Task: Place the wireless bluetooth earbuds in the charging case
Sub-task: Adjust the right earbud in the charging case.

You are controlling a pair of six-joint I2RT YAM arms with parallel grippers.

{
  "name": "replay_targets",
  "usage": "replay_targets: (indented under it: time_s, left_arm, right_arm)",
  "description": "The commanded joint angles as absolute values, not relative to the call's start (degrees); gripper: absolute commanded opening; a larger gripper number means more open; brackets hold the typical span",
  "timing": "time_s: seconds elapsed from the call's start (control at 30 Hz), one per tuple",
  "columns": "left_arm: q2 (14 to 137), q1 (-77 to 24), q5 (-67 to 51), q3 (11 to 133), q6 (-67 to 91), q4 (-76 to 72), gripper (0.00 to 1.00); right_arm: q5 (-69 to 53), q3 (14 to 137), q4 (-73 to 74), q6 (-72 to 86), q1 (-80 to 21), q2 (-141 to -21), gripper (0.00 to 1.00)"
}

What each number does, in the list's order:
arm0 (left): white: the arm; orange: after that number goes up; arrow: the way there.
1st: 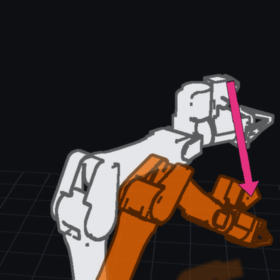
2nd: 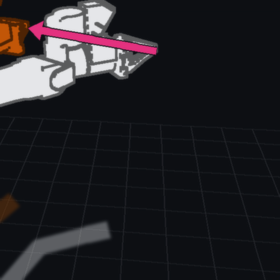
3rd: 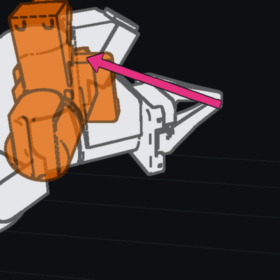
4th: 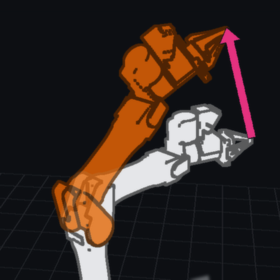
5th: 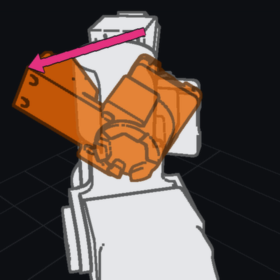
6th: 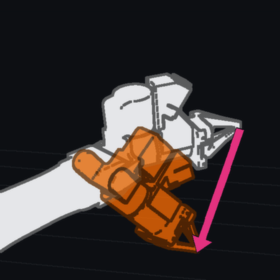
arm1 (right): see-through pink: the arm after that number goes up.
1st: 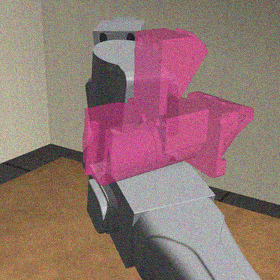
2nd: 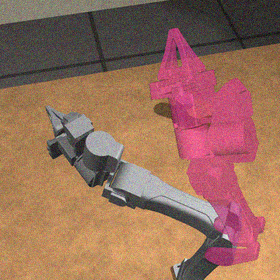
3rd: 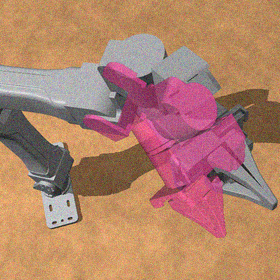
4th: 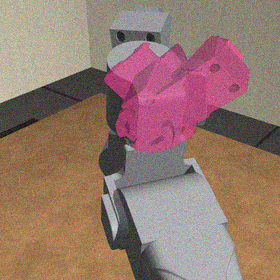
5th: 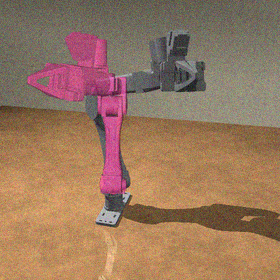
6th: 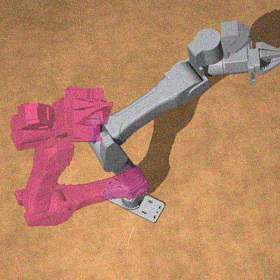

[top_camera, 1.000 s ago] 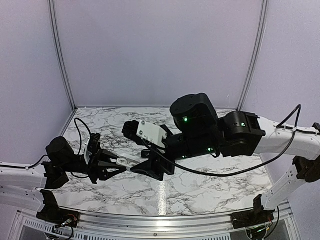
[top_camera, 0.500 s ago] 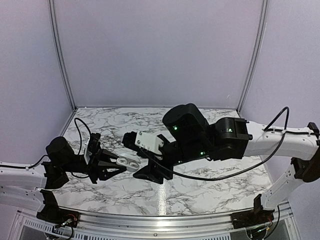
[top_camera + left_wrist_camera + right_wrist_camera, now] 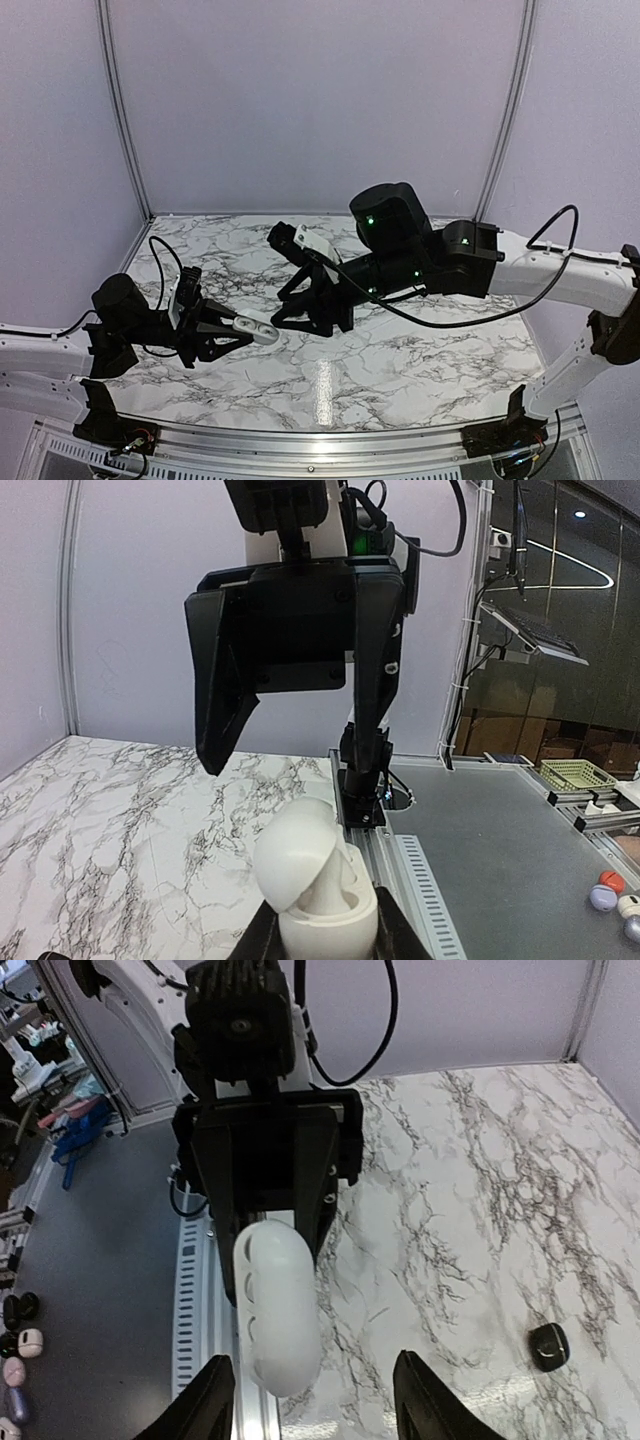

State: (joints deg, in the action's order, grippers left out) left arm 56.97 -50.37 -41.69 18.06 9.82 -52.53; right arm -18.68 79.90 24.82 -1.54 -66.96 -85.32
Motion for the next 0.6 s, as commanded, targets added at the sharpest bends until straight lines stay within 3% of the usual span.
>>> replay_targets:
  time_s: [0.0, 0.57]
  left_arm:
    - [56.40, -50.71, -40.96, 20.33, 8.67, -55.11, 0.00]
    - [52.14, -51.36, -33.30, 19.51, 3.37, -55.19, 0.00]
  right_arm:
    - [-27.66, 77.84, 18.07, 6.61, -65.39, -83.79, 0.58]
    - [-34.80, 66.67, -1.68, 26.21, -60.47, -81.68, 0.62]
